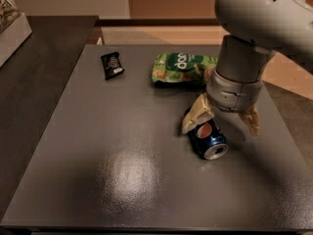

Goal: Place pepsi can upright

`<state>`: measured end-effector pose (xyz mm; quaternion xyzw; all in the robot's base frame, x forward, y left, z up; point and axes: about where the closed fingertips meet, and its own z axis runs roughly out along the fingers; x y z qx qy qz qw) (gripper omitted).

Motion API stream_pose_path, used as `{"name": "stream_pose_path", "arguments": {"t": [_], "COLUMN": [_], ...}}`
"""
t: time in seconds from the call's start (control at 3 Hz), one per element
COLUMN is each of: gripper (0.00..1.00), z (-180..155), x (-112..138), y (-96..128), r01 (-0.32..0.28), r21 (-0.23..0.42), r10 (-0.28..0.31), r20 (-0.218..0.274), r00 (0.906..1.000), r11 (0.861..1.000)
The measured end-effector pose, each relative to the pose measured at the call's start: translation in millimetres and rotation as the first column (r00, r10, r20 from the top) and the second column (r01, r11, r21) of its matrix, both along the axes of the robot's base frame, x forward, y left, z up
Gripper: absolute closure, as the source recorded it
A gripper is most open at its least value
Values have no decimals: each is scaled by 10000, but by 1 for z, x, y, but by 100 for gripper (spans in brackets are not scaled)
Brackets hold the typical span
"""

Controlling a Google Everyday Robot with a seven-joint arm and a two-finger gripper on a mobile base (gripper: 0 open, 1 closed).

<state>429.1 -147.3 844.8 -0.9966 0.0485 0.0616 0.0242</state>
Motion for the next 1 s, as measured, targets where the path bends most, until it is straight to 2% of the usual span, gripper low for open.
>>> {"name": "stream_pose_path", "arguments": {"t": [0.67,1.0], "gripper": [65,87], "z": [0,13], "x": [-3,-2], "y": [1,12], "r01": [227,976], "r21": [-14,353], "r10": [-227,-977], "r20": [13,20], "r00": [9997,9952], "r11": [9997,9946]}}
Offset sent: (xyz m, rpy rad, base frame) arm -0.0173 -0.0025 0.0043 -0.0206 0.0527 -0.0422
